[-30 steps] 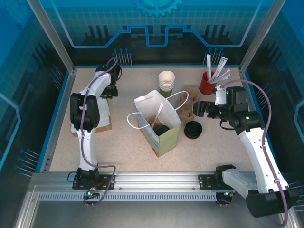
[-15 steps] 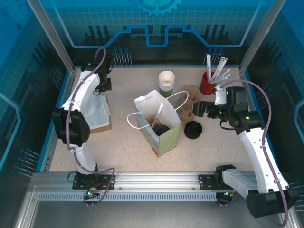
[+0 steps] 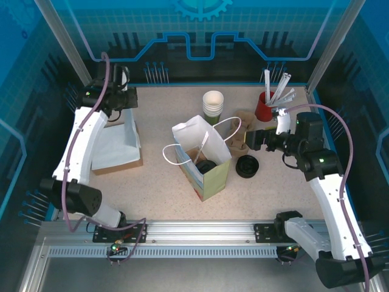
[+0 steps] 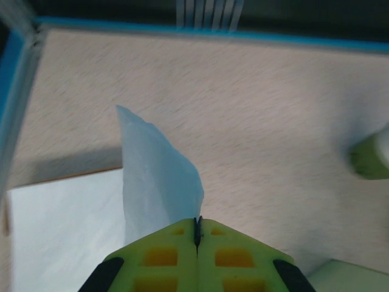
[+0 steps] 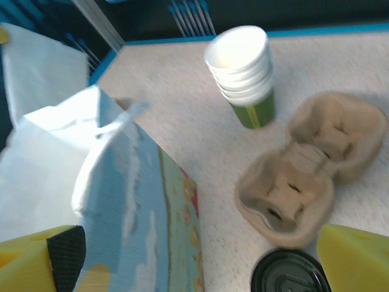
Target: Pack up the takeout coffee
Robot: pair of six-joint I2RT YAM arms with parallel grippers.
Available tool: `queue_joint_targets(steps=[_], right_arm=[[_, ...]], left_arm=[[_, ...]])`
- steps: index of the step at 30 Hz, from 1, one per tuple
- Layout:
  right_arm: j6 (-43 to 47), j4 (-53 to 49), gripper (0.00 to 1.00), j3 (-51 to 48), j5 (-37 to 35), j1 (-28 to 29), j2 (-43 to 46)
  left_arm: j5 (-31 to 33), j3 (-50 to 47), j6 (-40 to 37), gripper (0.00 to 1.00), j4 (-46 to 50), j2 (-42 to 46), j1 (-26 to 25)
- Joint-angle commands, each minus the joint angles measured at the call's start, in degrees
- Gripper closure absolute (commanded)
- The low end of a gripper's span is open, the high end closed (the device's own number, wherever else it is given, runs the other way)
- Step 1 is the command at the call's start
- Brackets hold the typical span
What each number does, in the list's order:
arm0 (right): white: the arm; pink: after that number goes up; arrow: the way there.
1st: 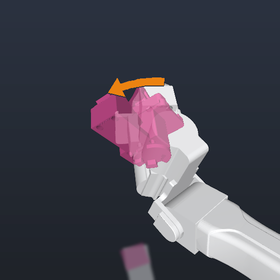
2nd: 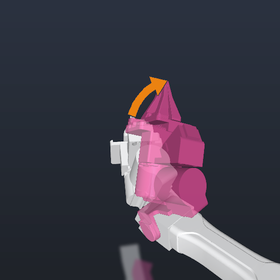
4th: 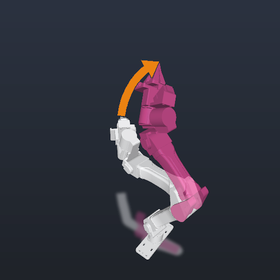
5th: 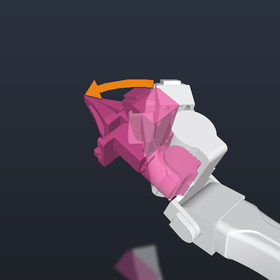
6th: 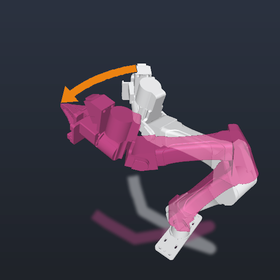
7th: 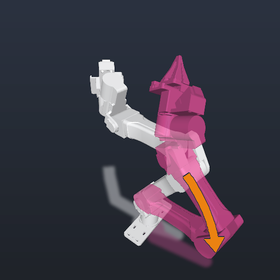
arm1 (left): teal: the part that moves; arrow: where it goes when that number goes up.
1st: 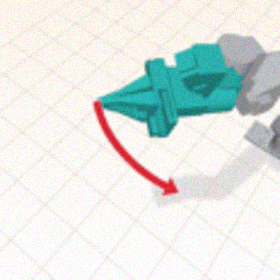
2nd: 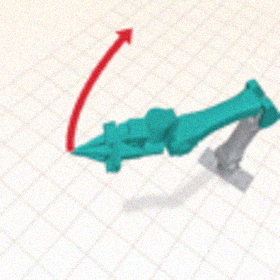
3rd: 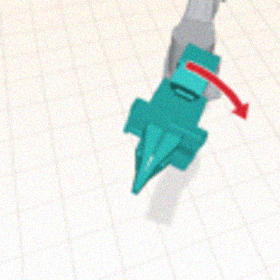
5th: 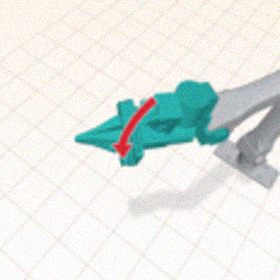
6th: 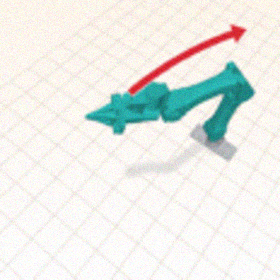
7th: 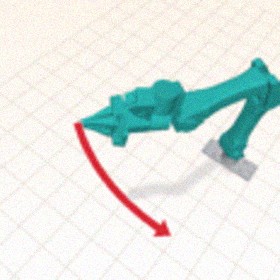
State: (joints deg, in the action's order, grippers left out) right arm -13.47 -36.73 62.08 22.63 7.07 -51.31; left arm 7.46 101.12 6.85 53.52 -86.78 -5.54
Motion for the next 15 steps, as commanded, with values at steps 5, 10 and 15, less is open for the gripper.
queue_joint_targets(steps=[5,10,15], right_arm=[[1.67,12.66,0.00,3.61,13.99,-0.32,0.29],[8.35,11.54,0.00,11.35,14.85,3.48,-3.26],[19.05,7.57,0.00,21.85,12.74,10.82,-8.58]], left_arm=[[-28.15,6.37,2.13,1.00,-12.36,2.02,-0.51],[-40.60,12.18,5.58,1.00,-17.65,0.89,-1.49],[-47.51,19.28,4.10,1.00,-17.31,-0.70,-6.14]])
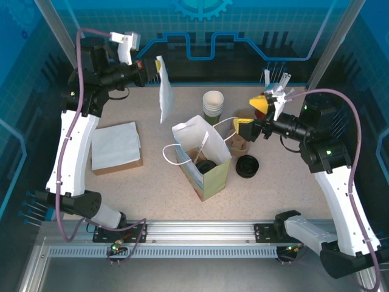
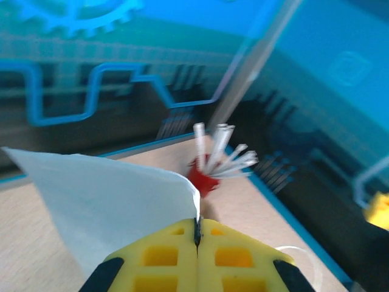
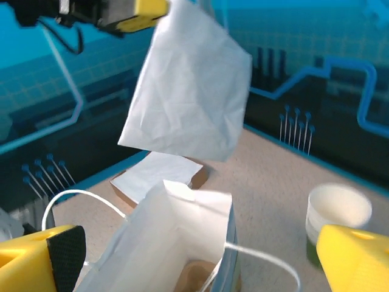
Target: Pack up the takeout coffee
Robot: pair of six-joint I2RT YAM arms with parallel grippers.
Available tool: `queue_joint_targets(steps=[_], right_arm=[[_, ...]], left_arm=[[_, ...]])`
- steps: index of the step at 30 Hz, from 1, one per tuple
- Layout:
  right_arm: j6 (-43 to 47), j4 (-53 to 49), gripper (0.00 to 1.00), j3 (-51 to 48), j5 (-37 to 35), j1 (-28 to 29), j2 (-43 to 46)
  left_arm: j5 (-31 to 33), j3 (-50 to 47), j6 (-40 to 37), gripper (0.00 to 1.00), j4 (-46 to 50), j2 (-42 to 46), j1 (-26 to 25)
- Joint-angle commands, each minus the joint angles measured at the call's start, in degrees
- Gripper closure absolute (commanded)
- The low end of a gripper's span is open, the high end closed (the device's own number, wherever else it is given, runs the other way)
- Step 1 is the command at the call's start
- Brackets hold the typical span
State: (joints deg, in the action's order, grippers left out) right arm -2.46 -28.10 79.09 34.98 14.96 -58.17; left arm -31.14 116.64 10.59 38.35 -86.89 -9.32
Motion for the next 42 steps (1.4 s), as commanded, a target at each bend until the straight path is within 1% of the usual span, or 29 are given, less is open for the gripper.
queue_joint_targets(steps=[1,5,10,12,17,23,30,32,35,39,42], right_arm=[[10.29,-2.68,0.00,7.59,-0.86,4.79,-3.14],[15.83,-7.81,0.00,17.86,-4.27,10.56,-9.08],[17.74,-8.16,0.00,23.43,-6.24,15.09,-13.40],[18.07,-7.65,0.00,24.47,-6.89,16.34,-14.52],[16.23,-5.21,0.00,25.67,-6.68,18.81,-16.74],[15.43,-3.55,0.00,25.76,-6.37,21.66,-19.07],[15.36,-4.40,0.01,27.17,-6.29,22.39,-22.11],[15.54,-4.98,0.05,27.17,-6.32,22.48,-22.40],[15.94,-6.16,0.15,26.93,-6.33,22.48,-22.69],[15.95,-7.34,0.34,26.64,-5.89,22.44,-22.94],[16.07,-8.26,0.50,26.64,-5.97,22.48,-22.93]], left_arm=[[-10.00,4.84,-0.15,1.00,-1.93,-0.86,-3.55],[-14.09,8.69,-1.95,1.00,-0.41,-1.66,-7.46],[-18.19,10.27,-3.87,1.00,-0.16,-1.70,-11.06],[-19.40,10.29,-4.63,0.99,-0.09,-1.53,-11.88],[-22.34,10.27,-6.17,0.98,0.32,-1.78,-13.24],[-24.06,10.27,-8.01,0.99,0.83,-2.26,-15.01],[-25.03,10.43,-9.53,0.98,1.08,-2.20,-15.64],[-25.04,10.54,-9.70,0.98,1.10,-2.07,-15.64],[-24.94,10.69,-10.14,0.98,1.04,-1.79,-15.64],[-24.60,10.89,-10.49,0.98,1.06,-1.61,-15.64],[-23.92,11.15,-10.88,0.98,1.28,-1.36,-15.61]])
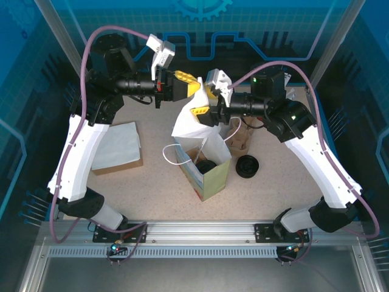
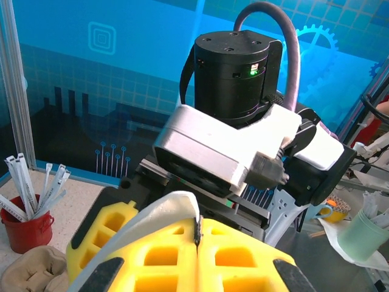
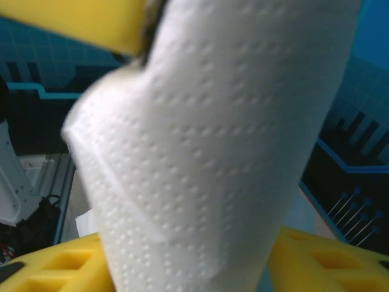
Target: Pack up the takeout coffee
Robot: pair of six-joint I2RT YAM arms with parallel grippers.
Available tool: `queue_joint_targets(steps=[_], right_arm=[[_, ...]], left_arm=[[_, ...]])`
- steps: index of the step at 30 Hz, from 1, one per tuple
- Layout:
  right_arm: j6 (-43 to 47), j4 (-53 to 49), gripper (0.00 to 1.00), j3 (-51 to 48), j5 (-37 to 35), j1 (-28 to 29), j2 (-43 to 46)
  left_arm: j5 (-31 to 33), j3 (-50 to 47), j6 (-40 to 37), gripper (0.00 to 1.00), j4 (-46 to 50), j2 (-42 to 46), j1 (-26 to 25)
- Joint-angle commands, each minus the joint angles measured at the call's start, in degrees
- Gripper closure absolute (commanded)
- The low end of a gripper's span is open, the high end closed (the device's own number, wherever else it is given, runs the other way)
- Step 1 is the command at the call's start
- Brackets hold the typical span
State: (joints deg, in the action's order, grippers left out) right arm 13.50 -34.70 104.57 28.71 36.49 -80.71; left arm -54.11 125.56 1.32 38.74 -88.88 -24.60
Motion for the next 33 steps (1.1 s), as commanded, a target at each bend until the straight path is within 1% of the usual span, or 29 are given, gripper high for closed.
queue_joint_targets(steps=[1,4,7,8,11,12,14,17,18,20,21,25,29,33], right_arm=[[0.21,-2.06,0.56,1.25,0.29,0.95,-0.37],[0.17,-2.87,0.74,1.50,0.18,0.95,-0.25],[-0.61,-3.27,0.88,1.76,0.38,0.95,-0.18],[-1.03,-3.28,0.92,1.97,0.38,0.95,-0.15],[-2.51,-3.36,0.99,2.79,0.26,0.95,-0.21],[-3.21,-3.41,1.00,3.12,-0.02,0.95,-0.20],[-4.60,-3.48,1.00,3.61,-0.66,0.95,-0.15],[-7.05,-3.51,1.00,4.11,-1.44,0.96,-0.04],[-7.86,-3.53,1.00,4.15,-1.59,1.04,0.00],[-9.59,-3.47,1.00,4.23,-2.07,1.12,0.11],[-10.75,-3.37,1.00,4.17,-2.24,1.13,0.19],[-15.66,-2.27,1.00,2.92,-3.48,1.38,0.72],[-20.50,1.38,1.00,-1.05,-3.21,1.98,1.89],[-22.19,2.53,1.00,-4.31,-4.15,3.01,2.19]], left_arm=[[-0.62,2.37,-1.84,0.98,1.09,0.73,-0.36],[0.13,2.42,-2.25,0.98,1.16,1.28,-0.36],[1.16,2.41,-2.11,0.96,0.90,2.06,-0.36],[1.40,2.41,-2.14,0.95,0.88,2.29,-0.36],[2.50,1.80,-2.03,0.85,0.66,3.81,-0.36],[2.80,1.35,-2.07,0.78,0.53,4.41,-0.36],[3.78,-0.08,-2.05,0.70,-0.15,6.09,-0.36],[6.86,-3.38,-2.47,0.49,-1.18,9.67,-0.36],[8.13,-4.73,-2.75,0.40,-1.45,11.21,-0.36],[11.78,-8.26,-2.88,0.32,-2.45,14.51,-0.30],[13.93,-10.43,-2.93,0.26,-3.07,16.53,-0.36],[22.33,-22.18,-2.20,0.20,-6.67,25.24,-0.37],[30.49,-34.65,0.12,0.15,-9.73,33.91,-0.36],[36.01,-45.99,3.09,0.15,-11.29,40.83,-0.36]])
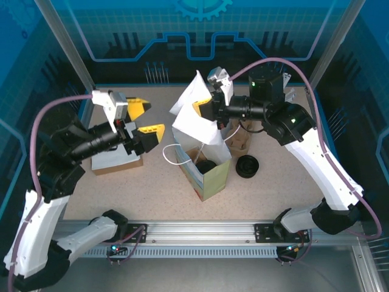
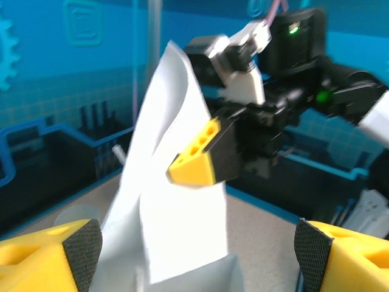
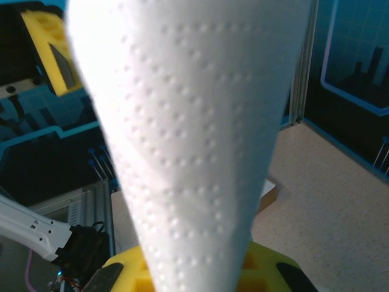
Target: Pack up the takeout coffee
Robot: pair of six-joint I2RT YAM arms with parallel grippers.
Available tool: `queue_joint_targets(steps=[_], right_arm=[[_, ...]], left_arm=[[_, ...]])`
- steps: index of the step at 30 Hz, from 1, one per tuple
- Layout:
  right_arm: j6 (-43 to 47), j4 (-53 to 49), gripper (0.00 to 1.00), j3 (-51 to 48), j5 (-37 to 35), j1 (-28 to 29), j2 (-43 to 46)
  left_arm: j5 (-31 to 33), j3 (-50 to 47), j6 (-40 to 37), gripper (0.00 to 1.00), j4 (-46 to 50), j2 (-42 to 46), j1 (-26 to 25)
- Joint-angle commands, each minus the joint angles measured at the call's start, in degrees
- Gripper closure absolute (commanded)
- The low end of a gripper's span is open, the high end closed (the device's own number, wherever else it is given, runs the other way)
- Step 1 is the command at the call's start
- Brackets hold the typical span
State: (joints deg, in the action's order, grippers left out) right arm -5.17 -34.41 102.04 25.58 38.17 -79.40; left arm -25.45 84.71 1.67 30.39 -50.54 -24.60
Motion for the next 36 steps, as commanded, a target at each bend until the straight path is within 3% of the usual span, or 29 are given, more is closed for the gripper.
queue_joint_targets(steps=[1,8,14,36], right_arm=[[-3.92,2.48,1.00,-2.52,-1.32,1.41,1.08],[-5.73,4.27,1.00,-8.48,-2.72,1.89,1.52],[-4.89,2.78,1.00,-11.63,-4.63,1.89,1.59],[1.05,-5.19,1.00,-15.32,-12.35,1.84,-0.56]], left_arm=[[8.37,-7.75,3.94,0.15,-3.18,4.04,-0.36],[16.54,-20.46,8.61,0.14,-1.70,11.10,-0.36],[19.86,-23.75,8.70,0.13,-0.81,15.01,-0.36],[20.14,-23.38,8.61,0.13,0.37,14.86,-0.36]])
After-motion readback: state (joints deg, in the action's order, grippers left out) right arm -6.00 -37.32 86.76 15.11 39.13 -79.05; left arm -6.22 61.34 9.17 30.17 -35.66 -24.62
